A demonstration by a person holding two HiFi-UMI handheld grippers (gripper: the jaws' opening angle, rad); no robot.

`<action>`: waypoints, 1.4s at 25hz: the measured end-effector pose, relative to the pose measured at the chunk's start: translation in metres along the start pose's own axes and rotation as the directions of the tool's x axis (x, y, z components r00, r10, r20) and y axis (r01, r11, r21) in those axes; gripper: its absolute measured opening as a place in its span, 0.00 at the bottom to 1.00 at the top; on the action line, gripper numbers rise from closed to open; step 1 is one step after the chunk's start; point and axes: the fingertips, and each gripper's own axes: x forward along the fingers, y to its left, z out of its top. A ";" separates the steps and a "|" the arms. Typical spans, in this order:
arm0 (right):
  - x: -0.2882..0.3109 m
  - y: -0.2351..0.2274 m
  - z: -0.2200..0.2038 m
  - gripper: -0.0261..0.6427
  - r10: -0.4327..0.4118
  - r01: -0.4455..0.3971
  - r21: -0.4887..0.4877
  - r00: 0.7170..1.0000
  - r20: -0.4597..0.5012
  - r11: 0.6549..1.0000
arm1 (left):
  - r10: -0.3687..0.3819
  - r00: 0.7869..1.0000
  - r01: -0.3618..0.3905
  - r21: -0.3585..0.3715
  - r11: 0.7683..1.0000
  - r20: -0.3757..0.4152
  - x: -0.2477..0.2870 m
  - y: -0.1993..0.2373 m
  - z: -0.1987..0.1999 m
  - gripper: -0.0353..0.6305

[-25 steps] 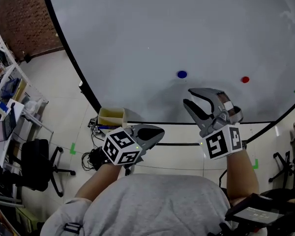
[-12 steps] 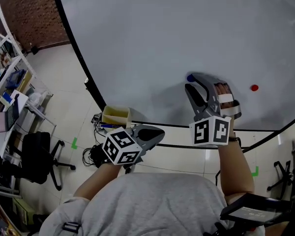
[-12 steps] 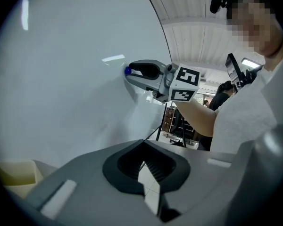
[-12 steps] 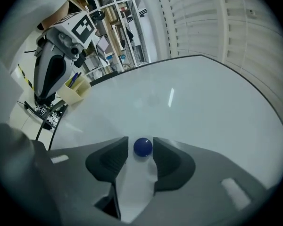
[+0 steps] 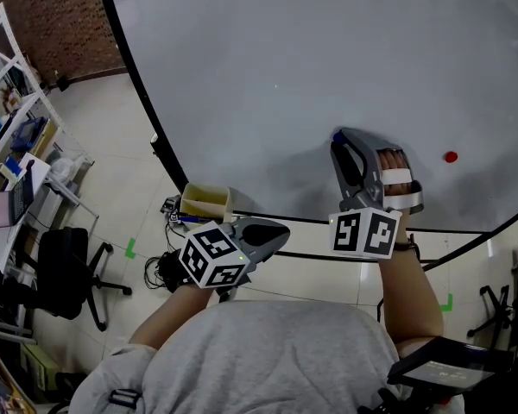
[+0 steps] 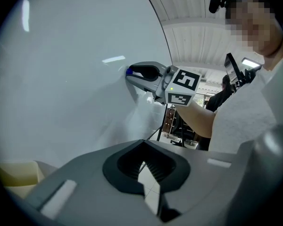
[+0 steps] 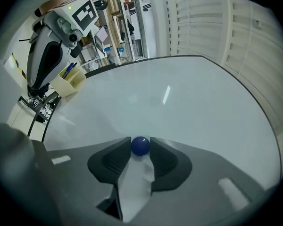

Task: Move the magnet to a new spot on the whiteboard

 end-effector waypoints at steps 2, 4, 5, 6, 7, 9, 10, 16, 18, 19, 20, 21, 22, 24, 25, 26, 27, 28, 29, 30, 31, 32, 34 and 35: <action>0.001 -0.002 0.000 0.23 0.009 -0.009 0.006 1.000 -0.008 1.000 | 0.000 1.000 0.000 -0.002 1.000 0.002 -0.001 0.001 0.001 0.03; 0.000 -0.002 0.001 0.23 0.020 -0.019 0.013 1.000 -0.017 1.000 | 0.001 1.000 -0.001 -0.003 1.000 0.006 -0.001 0.001 0.001 0.03; 0.000 -0.002 0.001 0.22 0.024 -0.024 0.016 0.999 -0.020 1.000 | 0.001 1.000 -0.001 -0.002 1.000 0.007 -0.001 0.001 0.001 0.03; -0.001 -0.004 0.001 0.22 0.029 -0.028 0.018 0.999 -0.024 0.999 | 0.002 1.000 -0.002 -0.001 1.000 0.009 -0.001 0.000 0.002 0.03; -0.002 -0.006 0.002 0.22 0.034 -0.033 0.023 0.999 -0.026 0.999 | 0.002 1.000 -0.002 -0.001 1.000 0.010 -0.002 -0.002 0.004 0.03; -0.006 -0.012 0.001 0.22 0.051 -0.049 0.042 0.998 -0.027 0.998 | 0.003 1.000 -0.003 -0.002 1.000 0.012 -0.001 -0.006 0.009 0.03; -0.008 -0.015 0.000 0.22 0.061 -0.059 0.054 0.998 -0.028 0.997 | 0.002 1.000 -0.002 -0.002 1.000 0.011 0.000 -0.009 0.011 0.03; -0.022 -0.011 -0.004 0.23 0.125 -0.123 0.133 0.992 -0.002 0.983 | -0.004 1.000 0.004 0.013 1.000 -0.003 0.005 -0.018 0.009 0.03; -0.029 -0.007 -0.005 0.23 0.166 -0.165 0.190 0.986 0.009 0.968 | 0.002 1.000 -0.002 0.025 1.000 -0.008 0.004 -0.016 0.008 0.03; -0.034 -0.003 -0.005 0.23 0.194 -0.194 0.225 0.981 0.021 0.955 | 0.007 1.000 -0.006 0.030 1.000 -0.009 0.003 -0.014 0.009 0.03; -0.038 0.002 -0.005 0.23 0.225 -0.228 0.265 0.973 0.040 0.937 | 0.011 1.000 -0.011 0.035 0.999 -0.008 0.002 -0.012 0.010 0.03; -0.043 0.007 -0.004 0.23 0.259 -0.266 0.309 0.964 0.064 0.913 | 0.015 1.000 -0.015 0.040 0.999 -0.005 0.001 -0.010 0.012 0.03; -0.049 0.014 -0.003 0.23 0.295 -0.308 0.354 0.951 0.091 0.883 | 0.020 1.000 -0.020 0.045 0.999 -0.002 -0.001 -0.009 0.014 0.03; -0.063 0.030 -0.003 0.23 0.363 -0.392 0.439 0.919 0.151 0.808 | 0.029 1.000 -0.029 0.057 0.998 0.003 -0.003 -0.006 0.017 0.03; -0.070 0.040 -0.002 0.23 0.393 -0.431 0.475 0.901 0.184 0.767 | 0.032 0.999 -0.033 0.064 0.997 0.006 -0.004 -0.005 0.019 0.03; -0.077 0.050 -0.001 0.23 0.420 -0.470 0.505 0.881 0.218 0.724 | 0.035 0.999 -0.036 0.071 0.997 0.011 -0.005 -0.005 0.021 0.03; -0.083 0.060 0.000 0.23 0.445 -0.507 0.534 0.859 0.253 0.676 | 0.037 0.999 -0.038 0.077 0.996 0.016 -0.007 -0.004 0.024 0.03; -0.088 0.070 0.001 0.23 0.467 -0.541 0.562 0.837 0.285 0.626 | 0.038 0.999 -0.040 0.083 0.996 0.021 -0.009 -0.004 0.027 0.03; -0.093 0.080 0.001 0.23 0.486 -0.569 0.589 0.816 0.314 0.574 | 0.039 0.999 -0.041 0.088 0.995 0.025 -0.010 -0.003 0.029 0.03; -0.097 0.089 0.001 0.23 0.500 -0.590 0.615 0.797 0.340 0.523 | 0.040 0.999 -0.042 0.094 0.995 0.026 -0.011 -0.002 0.031 0.03; -0.100 0.097 0.000 0.23 0.507 -0.605 0.638 0.782 0.363 0.476 | 0.041 0.999 -0.043 0.100 0.994 0.026 -0.011 -0.002 0.032 0.03; -0.103 0.104 0.000 0.23 0.508 -0.614 0.660 0.771 0.384 0.432 | 0.041 0.999 -0.044 0.104 0.994 0.024 -0.011 -0.002 0.032 0.03; -0.109 0.111 0.001 0.23 0.495 -0.622 0.695 0.759 0.422 0.360 | 0.038 0.999 -0.040 0.107 0.993 0.020 -0.011 -0.002 0.031 0.03; -0.112 0.114 0.003 0.23 0.488 -0.624 0.707 0.756 0.437 0.333 | 0.035 0.999 -0.037 0.107 0.994 0.018 -0.011 -0.003 0.030 0.03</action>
